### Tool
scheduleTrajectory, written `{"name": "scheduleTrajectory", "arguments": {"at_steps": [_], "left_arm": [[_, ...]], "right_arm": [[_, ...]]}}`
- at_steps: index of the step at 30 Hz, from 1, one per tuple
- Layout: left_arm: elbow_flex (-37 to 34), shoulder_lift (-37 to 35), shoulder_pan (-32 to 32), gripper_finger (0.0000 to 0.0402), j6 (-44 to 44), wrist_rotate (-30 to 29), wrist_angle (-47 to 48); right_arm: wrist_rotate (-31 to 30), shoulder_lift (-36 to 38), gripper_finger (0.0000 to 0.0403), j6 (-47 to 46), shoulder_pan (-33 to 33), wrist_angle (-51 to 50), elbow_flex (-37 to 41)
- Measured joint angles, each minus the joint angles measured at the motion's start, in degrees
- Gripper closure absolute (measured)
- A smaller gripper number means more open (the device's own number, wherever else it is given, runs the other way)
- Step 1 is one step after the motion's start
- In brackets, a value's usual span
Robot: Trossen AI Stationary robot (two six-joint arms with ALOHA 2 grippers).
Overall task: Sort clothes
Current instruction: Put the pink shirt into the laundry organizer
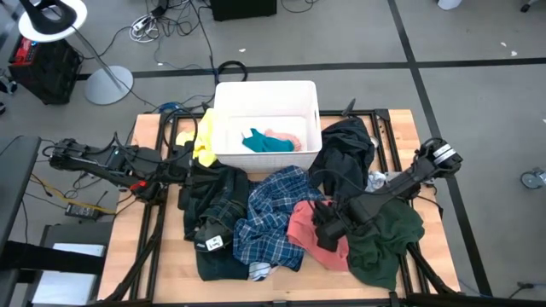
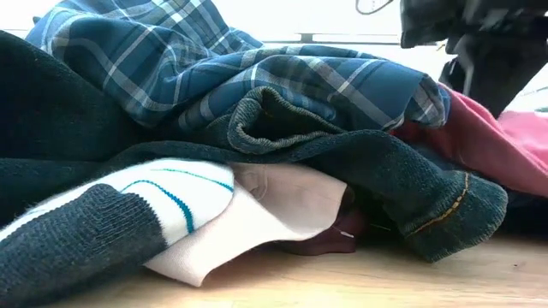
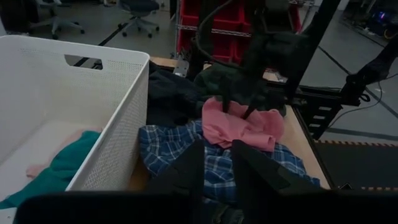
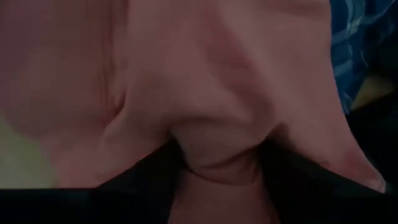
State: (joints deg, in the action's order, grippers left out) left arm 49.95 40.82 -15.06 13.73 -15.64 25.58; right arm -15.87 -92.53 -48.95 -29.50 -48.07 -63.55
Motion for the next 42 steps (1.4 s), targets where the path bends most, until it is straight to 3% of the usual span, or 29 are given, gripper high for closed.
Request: {"name": "scheduleTrajectory", "arguments": {"at_steps": [2,5,7,14,24,29,35,39,42], "left_arm": [[0.00,0.00,-0.01,0.0314,0.05,0.00,0.00],[0.00,0.00,-0.01,0.0314,0.08,0.00,0.00],[0.00,0.00,0.00,0.0314,0.08,0.00,0.00],[0.00,0.00,0.01,0.0314,-0.23,0.00,0.00],[0.00,0.00,-0.01,0.0314,-1.50,-0.37,0.00],[0.00,0.00,0.01,0.0314,-2.72,-1.07,0.02],[0.00,0.00,0.01,0.0314,-3.01,-1.06,0.04],[0.00,0.00,0.01,0.0314,-3.01,-1.05,0.04],[0.00,0.00,0.01,0.0314,-3.01,-1.05,0.04]], "right_arm": [[0.01,0.00,0.0246,0.46,0.82,0.47,0.13],[0.51,0.01,0.0351,2.43,1.63,0.16,-0.12],[1.86,0.13,0.0386,4.93,2.14,-0.71,-1.01],[1.61,0.20,0.0397,8.27,3.37,-14.53,-12.11],[-7.75,0.28,0.0400,15.86,6.16,-31.61,-38.09],[-13.13,0.30,0.0401,22.68,9.88,-31.49,-49.57],[-13.91,0.28,0.0401,29.02,16.11,-29.16,-59.02],[-11.66,0.28,0.0401,33.48,19.54,-26.36,-62.47],[-6.17,0.28,0.0400,34.14,21.70,-24.22,-63.05]]}}
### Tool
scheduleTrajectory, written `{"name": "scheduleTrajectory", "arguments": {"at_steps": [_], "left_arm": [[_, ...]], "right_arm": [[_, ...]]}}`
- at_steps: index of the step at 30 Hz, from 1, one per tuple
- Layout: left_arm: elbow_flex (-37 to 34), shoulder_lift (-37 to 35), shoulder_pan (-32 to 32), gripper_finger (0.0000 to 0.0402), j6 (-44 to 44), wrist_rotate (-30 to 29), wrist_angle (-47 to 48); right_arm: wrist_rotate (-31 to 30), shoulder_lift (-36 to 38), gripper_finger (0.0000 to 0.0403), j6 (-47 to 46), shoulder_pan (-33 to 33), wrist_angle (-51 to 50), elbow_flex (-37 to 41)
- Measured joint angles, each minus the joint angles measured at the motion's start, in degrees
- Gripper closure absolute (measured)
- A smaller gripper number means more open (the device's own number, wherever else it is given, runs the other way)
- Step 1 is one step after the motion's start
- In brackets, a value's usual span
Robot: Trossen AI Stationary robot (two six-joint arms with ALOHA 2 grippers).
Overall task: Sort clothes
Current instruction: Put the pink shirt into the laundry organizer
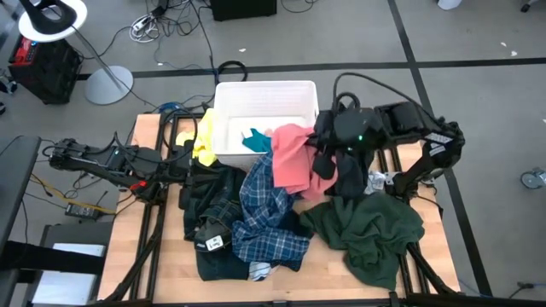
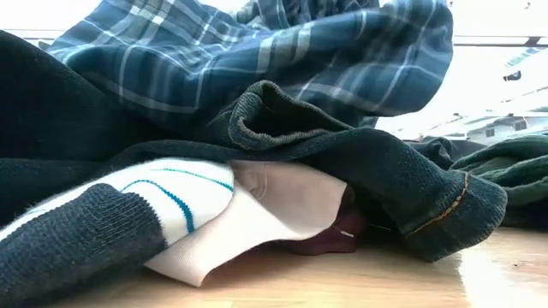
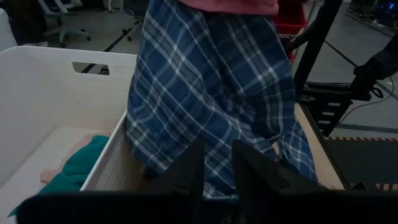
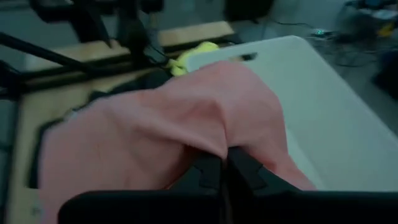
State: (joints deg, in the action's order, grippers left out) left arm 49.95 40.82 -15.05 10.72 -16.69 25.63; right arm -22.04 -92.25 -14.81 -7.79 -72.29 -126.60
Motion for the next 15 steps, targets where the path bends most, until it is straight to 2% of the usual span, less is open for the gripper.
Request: {"name": "scheduleTrajectory", "arguments": {"at_steps": [6,15], "left_arm": [[0.00,0.00,0.00,0.0314,0.11,0.02,0.00],[0.00,0.00,0.00,0.0314,0.04,-0.77,0.00]], "right_arm": [[10.81,-0.38,0.0391,0.02,1.08,0.24,0.00],[11.66,-0.50,0.0373,-0.14,0.40,0.25,0.04]]}}
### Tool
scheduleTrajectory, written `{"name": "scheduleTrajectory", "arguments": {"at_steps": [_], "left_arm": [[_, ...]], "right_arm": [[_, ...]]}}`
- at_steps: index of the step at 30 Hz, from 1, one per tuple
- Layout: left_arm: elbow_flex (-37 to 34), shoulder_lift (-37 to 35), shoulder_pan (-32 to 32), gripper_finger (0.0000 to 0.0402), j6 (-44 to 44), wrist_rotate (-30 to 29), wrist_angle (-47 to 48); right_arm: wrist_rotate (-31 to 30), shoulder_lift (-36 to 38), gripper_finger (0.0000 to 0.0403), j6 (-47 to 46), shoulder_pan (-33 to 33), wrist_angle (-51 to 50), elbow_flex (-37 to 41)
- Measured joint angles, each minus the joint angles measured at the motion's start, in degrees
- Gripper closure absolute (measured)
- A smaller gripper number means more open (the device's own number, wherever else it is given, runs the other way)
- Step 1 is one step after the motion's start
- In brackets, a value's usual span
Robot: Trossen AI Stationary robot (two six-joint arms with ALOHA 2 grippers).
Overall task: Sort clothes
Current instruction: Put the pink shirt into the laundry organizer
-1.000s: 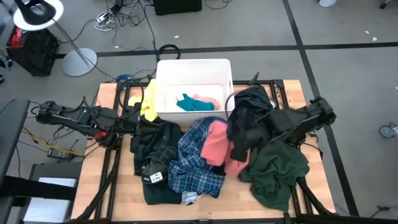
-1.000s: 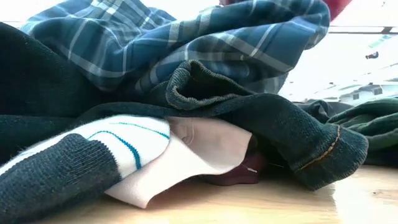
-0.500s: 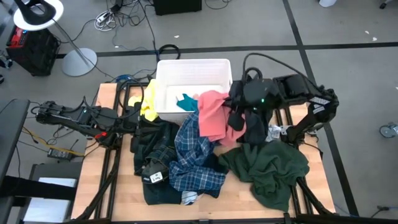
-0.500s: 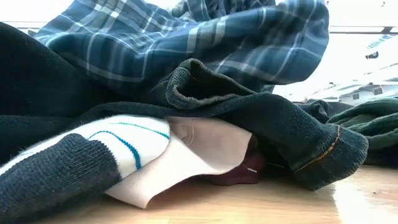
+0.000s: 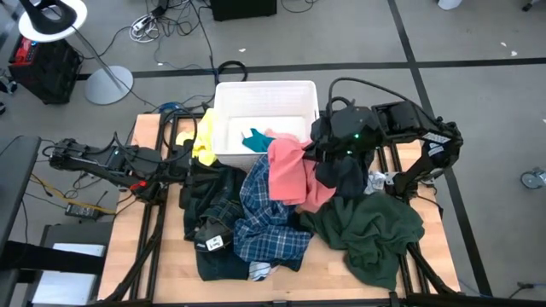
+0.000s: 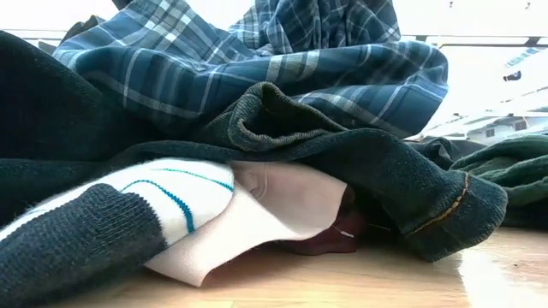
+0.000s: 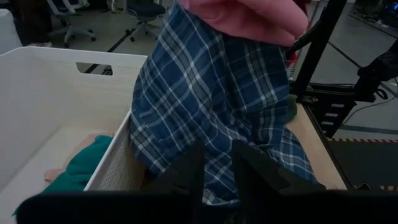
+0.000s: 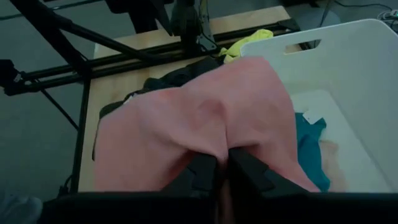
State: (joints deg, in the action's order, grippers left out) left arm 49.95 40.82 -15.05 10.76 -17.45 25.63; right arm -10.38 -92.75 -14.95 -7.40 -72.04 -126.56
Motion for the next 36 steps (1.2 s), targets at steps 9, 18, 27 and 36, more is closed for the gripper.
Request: {"name": "scheduleTrajectory", "arguments": {"at_steps": [9,18,27,36], "left_arm": [[0.00,0.00,0.00,0.0314,0.29,-0.09,0.00],[0.00,0.00,0.00,0.0314,0.38,-0.11,0.00],[0.00,0.00,0.00,0.0314,0.39,-0.11,0.00],[0.00,0.00,0.00,0.0314,0.39,-0.13,0.00]], "right_arm": [[0.01,0.00,0.0374,-0.40,0.00,0.01,0.00],[-0.20,0.00,0.0374,-0.44,0.00,0.54,0.00],[-0.34,0.00,0.0366,-0.42,0.00,1.04,0.00],[-3.45,0.03,0.0396,4.26,0.31,3.04,0.30]]}}
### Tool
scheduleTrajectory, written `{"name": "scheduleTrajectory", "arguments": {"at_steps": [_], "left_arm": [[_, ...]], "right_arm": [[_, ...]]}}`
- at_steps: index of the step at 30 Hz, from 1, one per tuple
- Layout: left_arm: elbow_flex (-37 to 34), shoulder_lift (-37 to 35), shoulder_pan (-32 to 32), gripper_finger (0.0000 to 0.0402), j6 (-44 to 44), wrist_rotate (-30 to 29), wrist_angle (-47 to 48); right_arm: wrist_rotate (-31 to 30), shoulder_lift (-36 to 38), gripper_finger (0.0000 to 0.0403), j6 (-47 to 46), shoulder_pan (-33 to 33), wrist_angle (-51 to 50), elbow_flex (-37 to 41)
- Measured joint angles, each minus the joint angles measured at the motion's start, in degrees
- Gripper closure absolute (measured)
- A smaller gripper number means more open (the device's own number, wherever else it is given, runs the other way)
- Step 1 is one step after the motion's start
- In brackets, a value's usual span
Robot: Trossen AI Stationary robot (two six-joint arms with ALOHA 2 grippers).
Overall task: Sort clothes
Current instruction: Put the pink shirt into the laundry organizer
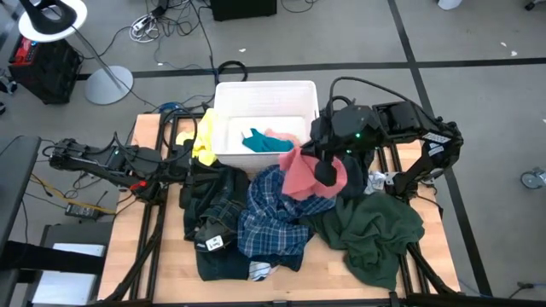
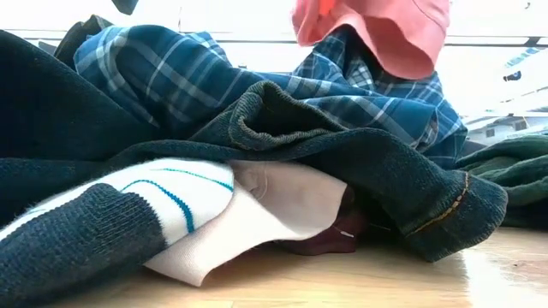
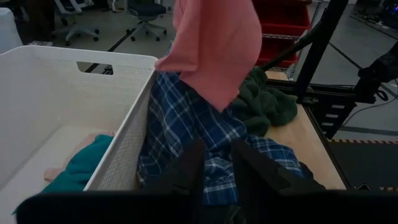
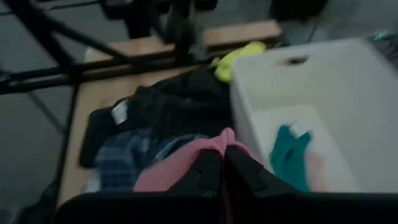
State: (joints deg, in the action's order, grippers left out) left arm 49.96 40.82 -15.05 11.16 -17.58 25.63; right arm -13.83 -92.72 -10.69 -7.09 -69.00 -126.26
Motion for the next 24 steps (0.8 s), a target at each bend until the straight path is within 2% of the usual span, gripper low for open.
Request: {"name": "scheduleTrajectory", "arguments": {"at_steps": [9,14,20,24], "left_arm": [[0.01,0.00,-0.01,0.0314,-0.26,-0.02,0.00],[0.01,0.00,0.00,0.0314,-0.35,-0.02,0.00],[0.00,0.00,0.00,0.0314,-0.42,-0.02,0.03],[0.02,0.00,0.00,0.0314,-0.42,-0.02,0.37]], "right_arm": [[0.54,0.05,0.0400,9.67,7.00,19.11,6.28],[0.74,0.04,0.0401,14.04,12.07,28.47,6.68],[6.62,0.04,0.0401,15.47,17.43,46.44,6.64],[8.75,0.06,0.0402,15.49,20.15,52.16,6.59]]}}
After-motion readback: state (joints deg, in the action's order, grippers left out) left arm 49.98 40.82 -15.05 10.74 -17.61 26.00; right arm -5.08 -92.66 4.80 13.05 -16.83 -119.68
